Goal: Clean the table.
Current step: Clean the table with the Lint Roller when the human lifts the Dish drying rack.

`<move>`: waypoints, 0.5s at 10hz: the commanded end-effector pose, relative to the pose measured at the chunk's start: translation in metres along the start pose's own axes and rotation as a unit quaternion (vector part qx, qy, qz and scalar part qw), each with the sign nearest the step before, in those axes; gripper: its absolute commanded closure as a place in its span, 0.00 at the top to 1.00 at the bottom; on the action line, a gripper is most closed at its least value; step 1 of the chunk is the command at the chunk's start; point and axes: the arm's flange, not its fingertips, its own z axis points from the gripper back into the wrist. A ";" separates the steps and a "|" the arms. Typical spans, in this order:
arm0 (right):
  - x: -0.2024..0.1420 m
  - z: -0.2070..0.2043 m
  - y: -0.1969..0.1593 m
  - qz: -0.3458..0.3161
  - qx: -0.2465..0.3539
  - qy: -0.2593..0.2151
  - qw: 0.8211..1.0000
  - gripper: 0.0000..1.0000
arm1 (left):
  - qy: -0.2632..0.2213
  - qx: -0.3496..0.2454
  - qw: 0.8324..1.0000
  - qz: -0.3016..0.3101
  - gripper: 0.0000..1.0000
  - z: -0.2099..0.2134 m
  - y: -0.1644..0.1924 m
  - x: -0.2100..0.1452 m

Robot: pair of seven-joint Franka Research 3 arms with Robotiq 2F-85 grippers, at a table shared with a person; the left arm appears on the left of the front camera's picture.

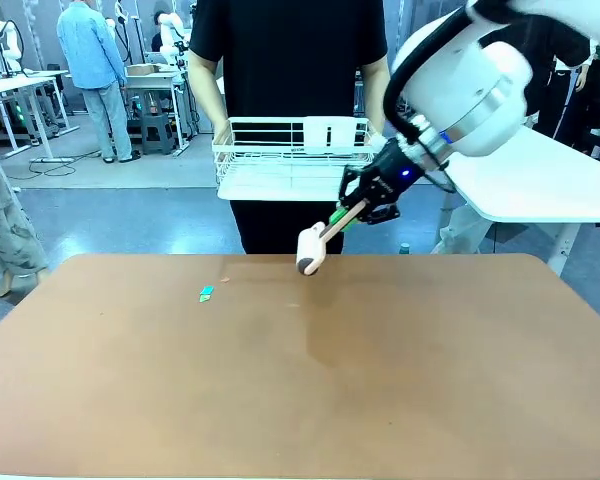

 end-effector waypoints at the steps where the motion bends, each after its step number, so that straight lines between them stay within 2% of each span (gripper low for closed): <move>1: 0.024 -0.039 0.027 -0.010 -0.010 0.002 1.000 0.21 | -0.006 -0.015 1.000 0.001 1.00 0.003 -0.001 0.001; 5: 0.052 -0.110 0.055 -0.029 -0.013 0.034 0.999 0.21 | -0.006 -0.015 1.000 0.001 1.00 0.003 -0.001 0.001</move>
